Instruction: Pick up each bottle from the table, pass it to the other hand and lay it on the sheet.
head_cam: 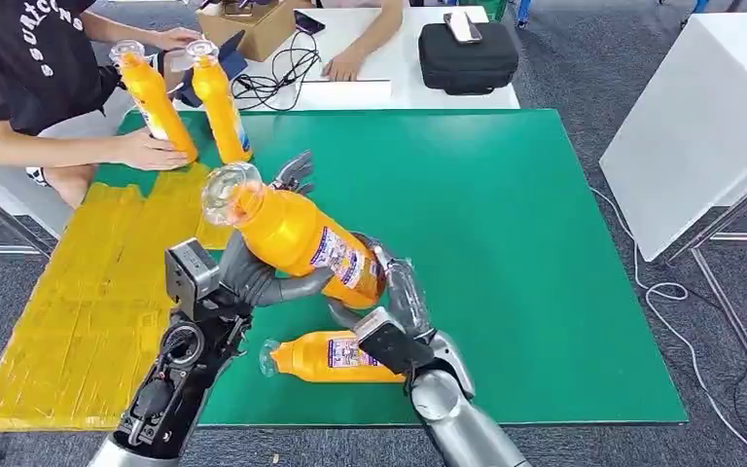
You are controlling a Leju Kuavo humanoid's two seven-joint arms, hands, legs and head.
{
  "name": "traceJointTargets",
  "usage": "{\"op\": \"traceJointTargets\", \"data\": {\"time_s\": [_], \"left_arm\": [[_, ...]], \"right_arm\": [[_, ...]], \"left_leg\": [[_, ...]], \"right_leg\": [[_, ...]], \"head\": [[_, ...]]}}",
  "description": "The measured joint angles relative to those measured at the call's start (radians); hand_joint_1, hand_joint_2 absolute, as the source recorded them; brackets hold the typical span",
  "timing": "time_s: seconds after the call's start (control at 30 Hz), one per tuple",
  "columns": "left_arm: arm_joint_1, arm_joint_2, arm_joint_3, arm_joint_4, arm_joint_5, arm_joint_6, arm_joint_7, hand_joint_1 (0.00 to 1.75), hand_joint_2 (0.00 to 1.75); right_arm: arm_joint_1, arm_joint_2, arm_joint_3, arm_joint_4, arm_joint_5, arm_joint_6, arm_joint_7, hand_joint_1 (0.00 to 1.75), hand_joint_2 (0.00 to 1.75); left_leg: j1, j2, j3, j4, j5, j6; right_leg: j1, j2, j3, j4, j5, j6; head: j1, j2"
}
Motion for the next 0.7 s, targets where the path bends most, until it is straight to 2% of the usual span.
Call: {"op": "traceJointTargets", "data": {"time_s": [0.3,0.5,0.53,0.7], "left_arm": [[0.000,0.009,0.000,0.006,0.000,0.002,0.000,0.00,1.75],[0.007,0.018,0.000,0.010,0.013,0.003,-0.013,0.03,1.75],[0.010,0.021,0.001,0.010,0.014,0.003,-0.015,1.73,1.75],[0.043,0.030,0.004,0.009,0.024,0.018,-0.039,1.75,1.75]], "right_arm": [[-0.030,0.000,0.027,0.045,-0.002,0.004,0.001,1.75,1.75],[-0.084,0.003,0.076,0.115,0.052,0.059,0.039,1.75,1.75],[-0.093,0.006,0.086,0.132,0.058,0.060,0.040,1.75,1.75],[-0.112,0.013,0.123,0.198,0.055,0.040,0.033,1.75,1.75]], "left_leg": [[0.000,0.001,0.000,0.000,0.000,0.000],[0.000,0.001,0.000,0.000,0.000,0.000],[0.000,0.001,0.000,0.000,0.000,0.000],[0.000,0.001,0.000,0.000,0.000,0.000]], "right_leg": [[0.000,0.000,0.000,0.000,0.000,0.000],[0.000,0.000,0.000,0.000,0.000,0.000],[0.000,0.000,0.000,0.000,0.000,0.000],[0.000,0.000,0.000,0.000,0.000,0.000]], "head": [[0.000,0.000],[0.000,0.000],[0.000,0.000],[0.000,0.000]]}}
